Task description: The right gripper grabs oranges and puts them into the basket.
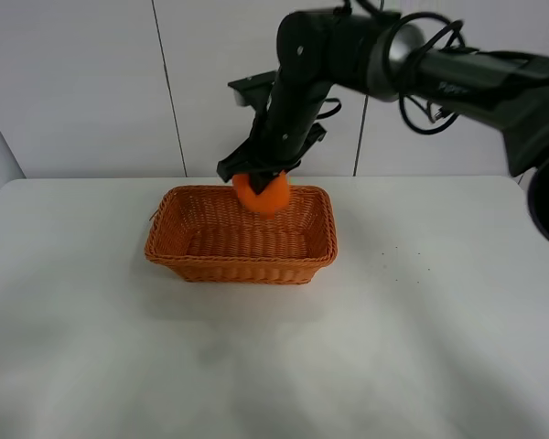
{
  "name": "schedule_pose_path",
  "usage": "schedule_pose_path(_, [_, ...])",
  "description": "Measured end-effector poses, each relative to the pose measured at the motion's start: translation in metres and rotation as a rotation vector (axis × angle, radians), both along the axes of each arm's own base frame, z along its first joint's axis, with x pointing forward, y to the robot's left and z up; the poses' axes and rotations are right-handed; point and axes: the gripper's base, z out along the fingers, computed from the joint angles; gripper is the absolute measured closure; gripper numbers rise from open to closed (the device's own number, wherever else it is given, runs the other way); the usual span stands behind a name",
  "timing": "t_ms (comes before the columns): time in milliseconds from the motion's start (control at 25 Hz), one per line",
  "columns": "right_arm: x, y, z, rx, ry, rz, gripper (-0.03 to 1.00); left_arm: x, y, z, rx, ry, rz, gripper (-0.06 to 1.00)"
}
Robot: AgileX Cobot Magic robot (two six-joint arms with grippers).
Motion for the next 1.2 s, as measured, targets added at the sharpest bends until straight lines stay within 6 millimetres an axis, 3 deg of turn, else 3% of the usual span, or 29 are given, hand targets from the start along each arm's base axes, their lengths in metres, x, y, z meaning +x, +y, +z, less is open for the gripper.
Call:
schedule_pose_path(200, [0.011,0.011,-0.054,-0.026,0.04,-0.011,0.84,0.0,0.0,0.0,0.0,0.0,0.0,0.06])
schedule_pose_path(280, [0.013,0.012,-0.065,-0.042,0.054,-0.021,0.84,0.0,0.0,0.0,0.0,0.0,0.0,0.06])
schedule_pose_path(400, [0.013,0.011,-0.066,-0.045,0.051,-0.025,0.81,0.0,0.0,0.0,0.0,0.0,0.0,0.06])
schedule_pose_path(560, [0.012,0.011,-0.065,-0.053,0.06,-0.023,0.44,0.0,0.0,0.0,0.0,0.0,0.0,0.06])
schedule_pose_path(680, [0.01,0.009,-0.064,-0.067,0.078,-0.02,0.31,0.0,0.0,0.0,0.0,0.0,0.0,0.06])
schedule_pose_path(840, [0.006,0.007,-0.045,-0.072,0.082,-0.012,0.28,0.0,0.0,0.0,0.0,0.0,0.0,0.06])
schedule_pose_path(1040, [0.007,0.006,0.012,-0.029,0.024,-0.009,0.28,0.0,0.0,0.0,0.0,0.0,0.0,0.06])
schedule_pose_path(1200, [0.016,-0.006,0.049,0.032,-0.059,-0.039,0.28,0.0,0.0,0.0,0.0,0.0,0.0,0.06])
